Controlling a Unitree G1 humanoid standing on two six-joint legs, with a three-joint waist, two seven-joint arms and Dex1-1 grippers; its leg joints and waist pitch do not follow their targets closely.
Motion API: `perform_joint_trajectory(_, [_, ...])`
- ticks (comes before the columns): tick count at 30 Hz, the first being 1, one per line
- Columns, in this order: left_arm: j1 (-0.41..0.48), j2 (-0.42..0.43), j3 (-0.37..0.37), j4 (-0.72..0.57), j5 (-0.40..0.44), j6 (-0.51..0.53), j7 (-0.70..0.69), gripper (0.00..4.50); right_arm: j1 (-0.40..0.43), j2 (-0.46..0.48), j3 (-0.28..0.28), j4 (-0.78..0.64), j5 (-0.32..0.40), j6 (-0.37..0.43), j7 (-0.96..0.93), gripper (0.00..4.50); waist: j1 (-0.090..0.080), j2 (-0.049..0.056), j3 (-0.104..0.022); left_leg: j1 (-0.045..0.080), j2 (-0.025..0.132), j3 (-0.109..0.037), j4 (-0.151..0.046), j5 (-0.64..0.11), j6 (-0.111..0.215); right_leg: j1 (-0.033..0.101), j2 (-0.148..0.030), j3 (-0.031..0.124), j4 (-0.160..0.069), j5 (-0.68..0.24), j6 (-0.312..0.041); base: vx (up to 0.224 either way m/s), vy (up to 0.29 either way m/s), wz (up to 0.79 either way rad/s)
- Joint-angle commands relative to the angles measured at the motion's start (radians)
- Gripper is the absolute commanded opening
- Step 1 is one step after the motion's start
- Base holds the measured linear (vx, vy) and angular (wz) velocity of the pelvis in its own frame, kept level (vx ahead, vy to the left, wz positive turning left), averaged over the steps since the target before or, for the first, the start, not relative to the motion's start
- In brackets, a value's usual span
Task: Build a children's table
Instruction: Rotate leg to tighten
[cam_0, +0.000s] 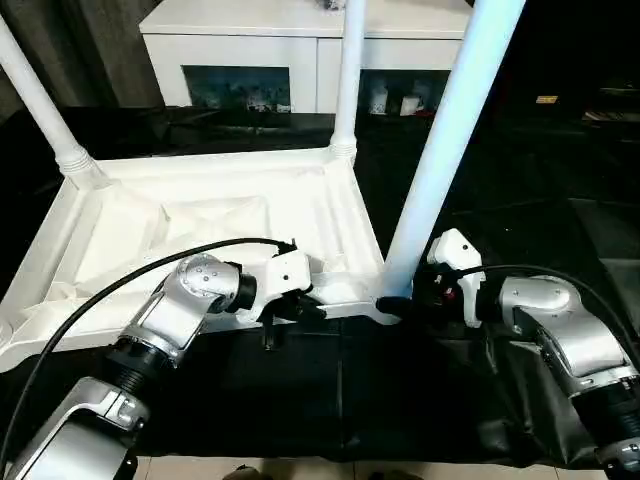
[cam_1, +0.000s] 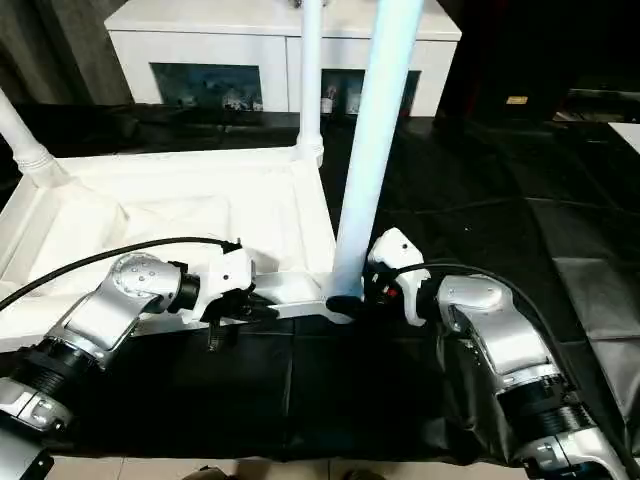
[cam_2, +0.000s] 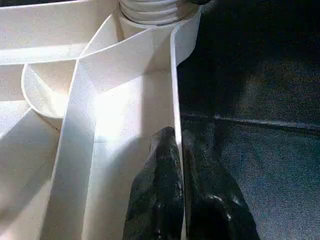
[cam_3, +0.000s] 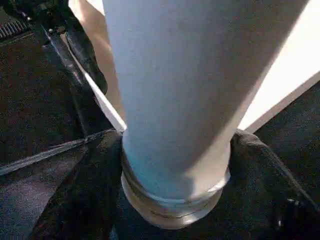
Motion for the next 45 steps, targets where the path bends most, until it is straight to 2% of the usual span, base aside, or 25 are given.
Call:
perform_joint_trajectory(1, [-0.026, -0.011, 0.023, -0.021, -0.024, -0.039, -0.007, 0.00, 0.001, 0.012, 0.006, 0.018, -0.010, 0.002, 0.005, 2.76, 0.000, -0.007, -0.073, 0.018, 0.041, -0.016, -0.067, -0.122, 0.074, 0.066, -0.056, 0.025, -0.051, -0.090, -0.268, 0.000, 0.000, 0.00])
perform_joint_trajectory(6, [-0.015, -0.041, 0.046, -0.016, -0.054, 0.003, 0.014, 0.00, -0.004, 0.075, -0.037, 0.063, -0.008, -0.002, -0.094, 2.72, -0.003, -0.007, -0.073, 0.016, 0.039, -0.015, -0.065, -0.114, 0.073, 0.064, -0.056, 0.026, -0.049, -0.081, -0.272, 0.000, 0.000, 0.00])
perform_joint_trajectory(8, [-0.016, -0.064, 0.048, 0.005, -0.037, 0.023, 0.068, 0.00, -0.012, 0.134, -0.072, 0.097, -0.014, 0.006, -0.210, 2.72, -0.010, -0.009, -0.070, 0.014, 0.037, -0.017, -0.068, -0.143, 0.056, 0.065, -0.056, 0.025, -0.055, -0.137, -0.261, 0.000, 0.000, 0.00])
perform_joint_trajectory(10, [-0.020, -0.085, 0.053, 0.019, -0.028, 0.041, 0.110, 0.00, -0.015, 0.166, -0.084, 0.114, -0.020, 0.008, -0.269, 2.72, -0.015, -0.008, -0.070, 0.017, 0.036, -0.018, -0.069, -0.171, 0.035, 0.063, -0.055, 0.025, -0.059, -0.190, -0.247, 0.000, 0.000, 0.00])
perform_joint_trajectory(12, [-0.038, -0.172, 0.069, 0.062, -0.008, 0.112, 0.252, 0.00, -0.032, 0.278, -0.117, 0.189, -0.051, 0.004, -0.485, 2.72, -0.026, -0.010, -0.062, 0.020, 0.032, -0.017, -0.072, -0.212, 0.013, 0.057, -0.052, 0.025, -0.069, -0.262, -0.230, 0.000, 0.000, 0.00])
perform_joint_trajectory(13, [-0.045, -0.202, 0.072, 0.074, 0.000, 0.139, 0.299, 0.00, -0.040, 0.314, -0.125, 0.218, -0.066, -0.002, -0.557, 2.72, -0.030, -0.009, -0.064, 0.020, 0.032, -0.018, -0.072, -0.222, 0.004, 0.056, -0.054, 0.025, -0.069, -0.288, -0.224, 0.000, 0.000, 0.00])
perform_joint_trajectory(15, [-0.068, -0.296, 0.108, 0.100, -0.006, 0.218, 0.430, 0.00, -0.071, 0.388, -0.128, 0.306, -0.098, -0.031, -0.677, 2.72, -0.037, -0.012, -0.060, 0.024, 0.029, -0.025, -0.078, -0.270, -0.022, 0.055, -0.057, 0.022, -0.080, -0.403, -0.182, 0.000, 0.000, 0.00])
perform_joint_trajectory(16, [-0.075, -0.331, 0.124, 0.107, -0.016, 0.237, 0.463, 0.00, -0.086, 0.413, -0.135, 0.342, -0.110, -0.052, -0.731, 2.72, -0.041, -0.009, -0.057, 0.030, 0.029, -0.024, -0.078, -0.294, -0.021, 0.047, -0.056, 0.022, -0.087, -0.431, -0.178, 0.000, 0.000, 0.00])
perform_joint_trajectory(18, [-0.083, -0.367, 0.136, 0.115, -0.025, 0.253, 0.495, 0.00, -0.107, 0.444, -0.146, 0.386, -0.114, -0.077, -0.778, 2.72, -0.041, -0.009, -0.058, 0.035, 0.027, -0.025, -0.078, -0.323, -0.012, 0.046, -0.058, 0.021, -0.095, -0.459, -0.170, 0.000, 0.000, 0.00])
perform_joint_trajectory(21, [-0.097, -0.411, 0.121, 0.145, 0.011, 0.250, 0.554, 0.00, -0.164, 0.507, -0.170, 0.484, -0.108, -0.121, -0.834, 2.72, -0.040, -0.008, -0.065, 0.028, 0.027, -0.026, -0.081, -0.293, 0.009, 0.052, -0.055, 0.021, -0.089, -0.370, -0.170, 0.000, 0.000, 0.00])
perform_joint_trajectory(23, [-0.100, -0.414, 0.110, 0.156, 0.038, 0.233, 0.569, 0.00, -0.189, 0.518, -0.163, 0.517, -0.126, -0.152, -0.835, 2.72, -0.041, -0.012, -0.063, 0.025, 0.025, -0.024, -0.082, -0.295, 0.018, 0.053, -0.054, 0.019, -0.091, -0.367, -0.171, 0.000, 0.000, 0.00])
perform_joint_trajectory(24, [-0.098, -0.405, 0.112, 0.149, 0.040, 0.230, 0.563, 0.00, -0.190, 0.518, -0.175, 0.507, -0.114, -0.167, -0.813, 3.07, -0.039, -0.011, -0.063, 0.024, 0.026, -0.025, -0.082, -0.297, 0.022, 0.054, -0.057, 0.019, -0.092, -0.378, -0.165, 0.000, 0.000, 0.00])
perform_joint_trajectory(25, [-0.096, -0.391, 0.114, 0.139, 0.045, 0.227, 0.554, 0.00, -0.186, 0.514, -0.192, 0.484, -0.094, -0.190, -0.778, 3.42, -0.038, -0.011, -0.063, 0.023, 0.027, -0.025, -0.083, -0.296, 0.026, 0.054, -0.057, 0.020, -0.092, -0.381, -0.161, 0.000, 0.000, 0.00])
perform_joint_trajectory(27, [-0.094, -0.380, 0.115, 0.131, 0.049, 0.228, 0.549, 0.00, -0.181, 0.507, -0.197, 0.465, -0.084, -0.206, -0.747, 3.42, -0.036, -0.012, -0.067, 0.021, 0.028, -0.025, -0.082, -0.273, 0.034, 0.057, -0.058, 0.021, -0.087, -0.343, -0.165, 0.000, 0.000, 0.00])
perform_joint_trajectory(28, [-0.087, -0.357, 0.110, 0.117, 0.055, 0.221, 0.522, 0.00, -0.171, 0.479, -0.184, 0.435, -0.108, -0.225, -0.739, 3.43, -0.035, -0.012, -0.066, 0.019, 0.030, -0.026, -0.084, -0.269, 0.041, 0.059, -0.059, 0.020, -0.086, -0.329, -0.171, 0.000, 0.000, 0.00])
perform_joint_trajectory(31, [-0.067, -0.304, 0.092, 0.082, 0.060, 0.201, 0.470, 0.00, -0.145, 0.419, -0.185, 0.359, -0.118, -0.207, -0.722, 3.86, -0.032, -0.013, -0.068, 0.020, 0.030, -0.022, -0.082, -0.236, 0.054, 0.060, -0.057, 0.022, -0.082, -0.289, -0.186, 0.000, 0.000, 0.00])
perform_joint_trajectory(33, [-0.057, -0.268, 0.076, 0.068, 0.066, 0.176, 0.433, 0.00, -0.124, 0.372, -0.174, 0.300, -0.121, -0.174, -0.676, 3.85, -0.028, -0.011, -0.068, 0.019, 0.031, -0.022, -0.081, -0.219, 0.057, 0.061, -0.058, 0.021, -0.080, -0.277, -0.188, 0.000, 0.000, 0.00])
perform_joint_trajectory(34, [-0.053, -0.254, 0.069, 0.065, 0.071, 0.158, 0.417, 0.00, -0.116, 0.355, -0.173, 0.278, -0.119, -0.157, -0.658, 3.85, -0.027, -0.013, -0.068, 0.019, 0.031, -0.021, -0.080, -0.213, 0.062, 0.061, -0.057, 0.022, -0.080, -0.271, -0.188, 0.000, 0.000, 0.00])
perform_joint_trajectory(36, [-0.040, -0.193, 0.040, 0.060, 0.090, 0.092, 0.346, 0.00, -0.065, 0.264, -0.160, 0.173, -0.094, -0.113, -0.529, 3.85, -0.020, -0.010, -0.069, 0.018, 0.032, -0.022, -0.079, -0.189, 0.077, 0.067, -0.055, 0.023, -0.076, -0.227, -0.189, 0.000, 0.000, 0.00])
perform_joint_trajectory(38, [-0.013, -0.117, 0.019, 0.031, 0.078, 0.055, 0.219, 0.00, 0.005, 0.135, -0.156, 0.047, -0.019, -0.049, -0.318, 3.85, -0.017, -0.006, -0.072, 0.020, 0.037, -0.021, -0.077, -0.160, 0.095, 0.069, -0.055, 0.024, -0.065, -0.142, -0.213, 0.000, 0.000, 0.00])
perform_joint_trajectory(39, [-0.011, -0.107, 0.016, 0.027, 0.076, 0.047, 0.202, 0.00, 0.016, 0.116, -0.152, 0.032, -0.010, -0.048, -0.283, 3.85, -0.012, -0.004, -0.074, 0.024, 0.041, -0.022, -0.074, -0.137, 0.108, 0.071, -0.056, 0.024, -0.058, -0.082, -0.232, 0.000, 0.000, 0.00])
perform_joint_trajectory(40, [-0.006, -0.080, 0.007, 0.018, 0.072, 0.024, 0.159, 0.00, 0.045, 0.070, -0.138, -0.011, 0.016, -0.057, -0.191, 3.85, -0.015, -0.002, -0.073, 0.021, 0.040, -0.021, -0.075, -0.130, 0.118, 0.073, -0.056, 0.022, -0.056, -0.056, -0.251, 0.000, 0.000, 0.00])
perform_joint_trajectory(42, [-0.001, -0.049, 0.001, 0.001, 0.054, 0.007, 0.099, 0.00, 0.085, 0.010, -0.121, -0.071, 0.058, -0.049, -0.080, 3.85, -0.011, -0.004, -0.072, 0.024, 0.042, -0.019, -0.075, -0.145, 0.121, 0.075, -0.059, 0.023, -0.058, -0.062, -0.266, 0.000, 0.000, 0.00])
perform_joint_trajectory(43, [0.001, -0.034, 0.005, -0.014, 0.033, 0.014, 0.060, 0.00, 0.098, -0.019, -0.113, -0.087, 0.066, -0.046, -0.040, 3.85, -0.010, 0.001, -0.069, 0.023, 0.042, -0.020, -0.077, -0.165, 0.114, 0.074, -0.061, 0.022, -0.060, -0.092, -0.269, 0.000, 0.000, 0.00])
perform_joint_trajectory(45, [0.002, -0.022, 0.008, -0.034, 0.003, 0.020, 0.017, 0.00, 0.098, -0.032, -0.108, -0.080, 0.061, -0.051, -0.020, 3.85, -0.014, -0.003, -0.066, 0.025, 0.043, -0.019, -0.080, -0.191, 0.099, 0.070, -0.061, 0.022, -0.065, -0.135, -0.273, 0.000, 0.000, 0.00])
